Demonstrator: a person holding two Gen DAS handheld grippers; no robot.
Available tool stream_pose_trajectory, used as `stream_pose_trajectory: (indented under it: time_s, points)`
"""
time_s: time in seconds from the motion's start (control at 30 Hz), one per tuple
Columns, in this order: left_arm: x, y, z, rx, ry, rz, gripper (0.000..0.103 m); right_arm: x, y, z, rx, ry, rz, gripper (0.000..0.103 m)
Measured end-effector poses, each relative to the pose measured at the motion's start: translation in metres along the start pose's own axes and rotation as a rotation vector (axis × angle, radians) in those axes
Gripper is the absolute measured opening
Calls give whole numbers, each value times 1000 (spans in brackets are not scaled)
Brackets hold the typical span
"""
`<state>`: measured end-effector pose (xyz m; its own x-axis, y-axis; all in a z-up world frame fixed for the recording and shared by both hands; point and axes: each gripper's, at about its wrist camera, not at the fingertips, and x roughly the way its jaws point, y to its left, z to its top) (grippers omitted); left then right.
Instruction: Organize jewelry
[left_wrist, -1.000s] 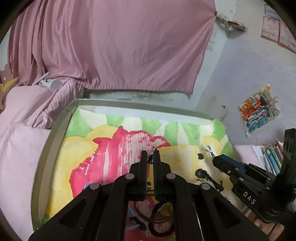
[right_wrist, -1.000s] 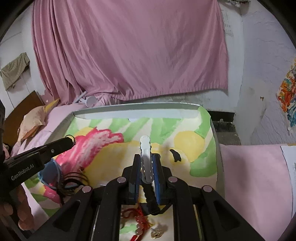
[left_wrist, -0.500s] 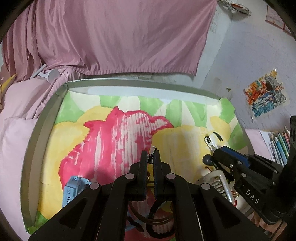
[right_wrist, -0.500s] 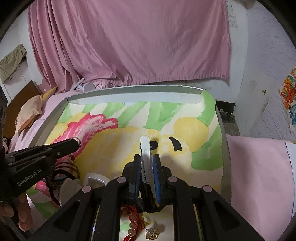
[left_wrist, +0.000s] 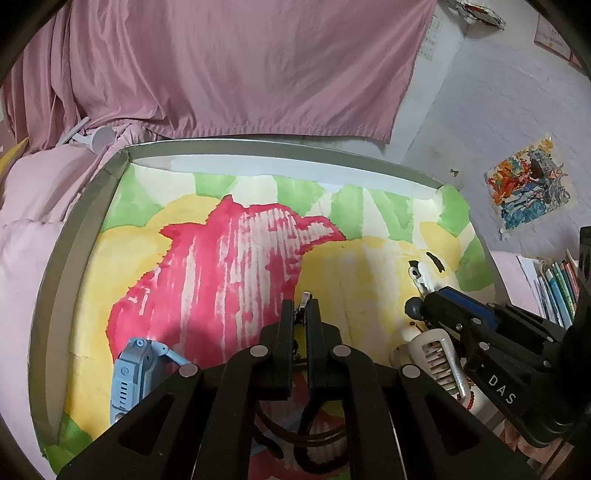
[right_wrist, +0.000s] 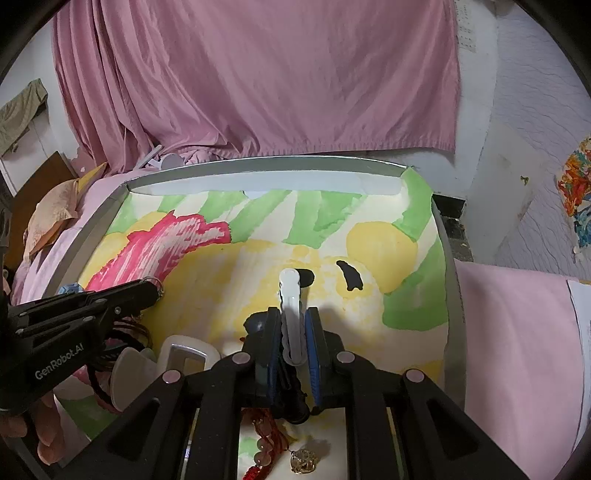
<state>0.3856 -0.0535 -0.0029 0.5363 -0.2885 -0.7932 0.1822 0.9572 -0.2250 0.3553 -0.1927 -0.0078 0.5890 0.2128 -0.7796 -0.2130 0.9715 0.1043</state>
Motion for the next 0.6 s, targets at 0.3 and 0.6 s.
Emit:
stream_pose_trajectory:
  time_s: [0.3,0.6]
  points:
    - [-22,8,-5,-22,-69,-21,22,-8,0,-7,19,-43,2,37]
    - [-52,11,-14,-16,-163,-7,29,-36,3,-15,28,-157,-3,62]
